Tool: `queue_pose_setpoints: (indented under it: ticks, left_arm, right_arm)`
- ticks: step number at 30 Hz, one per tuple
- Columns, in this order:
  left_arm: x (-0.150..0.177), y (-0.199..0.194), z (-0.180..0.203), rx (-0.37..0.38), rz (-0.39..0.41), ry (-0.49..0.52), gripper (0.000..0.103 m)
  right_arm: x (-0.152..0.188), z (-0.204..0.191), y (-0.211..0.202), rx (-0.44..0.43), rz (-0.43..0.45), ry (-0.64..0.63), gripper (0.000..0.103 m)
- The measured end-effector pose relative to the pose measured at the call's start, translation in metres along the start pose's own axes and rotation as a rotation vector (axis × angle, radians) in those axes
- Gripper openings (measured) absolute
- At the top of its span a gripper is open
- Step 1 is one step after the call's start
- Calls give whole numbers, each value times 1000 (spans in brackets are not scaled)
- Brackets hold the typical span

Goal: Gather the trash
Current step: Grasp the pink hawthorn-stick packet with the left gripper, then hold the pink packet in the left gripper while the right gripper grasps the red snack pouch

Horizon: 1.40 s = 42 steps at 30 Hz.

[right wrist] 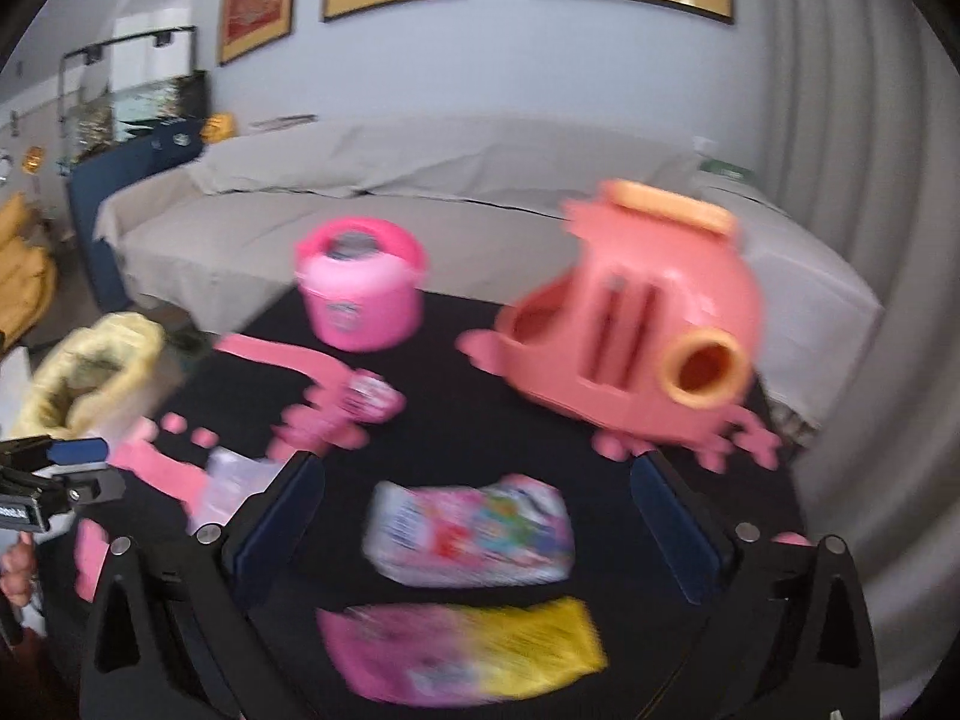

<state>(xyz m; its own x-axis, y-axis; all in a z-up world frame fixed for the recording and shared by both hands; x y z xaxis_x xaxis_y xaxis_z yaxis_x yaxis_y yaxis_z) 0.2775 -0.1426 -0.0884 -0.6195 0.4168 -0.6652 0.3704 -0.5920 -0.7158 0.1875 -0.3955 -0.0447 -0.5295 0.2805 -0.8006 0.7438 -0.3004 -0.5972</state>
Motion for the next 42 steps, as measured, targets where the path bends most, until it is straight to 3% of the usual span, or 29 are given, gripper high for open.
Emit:
queue_pose_setpoints:
  ticks: [6,9,16,20,24,26,30,37,42]
  left_arm:
    - [-29,36,34,2,10,47,85]
    - [-58,58,52,-3,45,169,85]
    - [-96,118,68,-81,-21,381,80]
    - [-106,150,61,-113,-113,362,63]
    - [-112,163,54,-108,-129,325,58]
    - [-112,164,55,-104,-127,318,49]
    - [-110,157,55,-103,-115,317,49]
    - [-84,92,49,-111,-47,243,49]
    - [-55,39,35,-157,-19,174,49]
  right_arm:
    - [14,43,-6,12,7,73,102]
    - [20,57,-12,20,25,81,102]
    - [33,87,-13,58,-3,100,102]
    - [41,101,-8,67,-31,125,102]
    - [50,108,-2,54,-64,149,102]
    - [52,109,0,51,-74,151,102]
    - [54,103,2,28,-82,158,102]
    - [53,80,-1,15,-76,104,102]
    - [55,60,-5,-26,-86,88,102]
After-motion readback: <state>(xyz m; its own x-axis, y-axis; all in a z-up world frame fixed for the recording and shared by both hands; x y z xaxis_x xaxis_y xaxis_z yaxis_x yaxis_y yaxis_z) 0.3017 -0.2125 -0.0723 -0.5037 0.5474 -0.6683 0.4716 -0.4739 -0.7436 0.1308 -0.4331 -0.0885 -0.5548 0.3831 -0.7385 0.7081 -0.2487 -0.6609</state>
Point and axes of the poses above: each gripper's, at about its wrist camera, not at the fingertips, and y roughly the way its jaws point, z to its right, x to its underside, the point moved 4 cm from there along y, roughly the way its jaws point, and after that the axes turned 12 degrees about y, right-handed, at the moved point
